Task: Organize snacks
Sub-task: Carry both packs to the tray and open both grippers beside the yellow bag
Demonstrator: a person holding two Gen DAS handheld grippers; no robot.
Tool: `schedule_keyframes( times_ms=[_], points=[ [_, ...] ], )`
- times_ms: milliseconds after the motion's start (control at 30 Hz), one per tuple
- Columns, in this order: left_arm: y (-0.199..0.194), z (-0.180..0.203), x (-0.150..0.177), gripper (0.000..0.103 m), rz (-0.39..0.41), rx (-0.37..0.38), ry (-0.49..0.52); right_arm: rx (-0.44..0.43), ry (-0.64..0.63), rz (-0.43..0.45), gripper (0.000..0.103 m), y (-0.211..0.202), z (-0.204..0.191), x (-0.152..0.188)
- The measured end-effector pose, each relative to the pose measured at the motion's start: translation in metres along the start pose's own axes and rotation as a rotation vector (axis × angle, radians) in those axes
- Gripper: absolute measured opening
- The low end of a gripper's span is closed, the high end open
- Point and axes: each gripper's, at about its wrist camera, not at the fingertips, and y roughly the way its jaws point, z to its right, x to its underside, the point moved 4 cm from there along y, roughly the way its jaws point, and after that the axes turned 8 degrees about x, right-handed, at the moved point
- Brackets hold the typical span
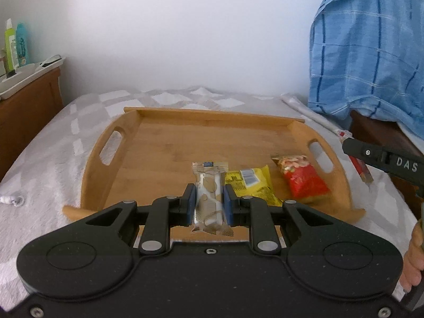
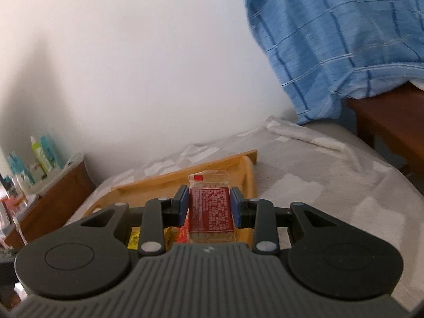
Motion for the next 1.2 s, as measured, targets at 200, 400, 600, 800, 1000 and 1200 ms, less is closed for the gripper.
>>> schedule_keyframes(
  times_ms=[200,400,600,800,1000,1200],
  points=[
    [0.033,-0.011,-0.003,0.021,-0.043,-0.038,-0.019,0.080,-0.105,0.004,0.038,0.026,-0.011,0.003],
    [0.051,-0.017,0.001,0.021,-0.078,-0.058,-0.020,0.106,-0.088,-0.049,0.038,0.046,-0.008,0.010],
    [0.059,-0.017,0.004,0.021,-0.091,-0.058,-0.012,0.104,-0.073,-0.072,0.038,0.054,-0.005,0.012],
    [0.063,-0.016,0.006,0.021,-0.099,-0.059,-0.012,0.088,-0.046,-0.103,0.038,0.059,-0.003,0.017],
    [0.065,-0.017,0.006,0.021,-0.100,-0.060,-0.011,0.073,-0.028,-0.114,0.038,0.059,-0.003,0.021],
    [0.065,-0.016,0.007,0.022,-0.099,-0.065,-0.012,0.052,-0.037,-0.129,0.039,0.060,-0.011,0.028]
  ],
)
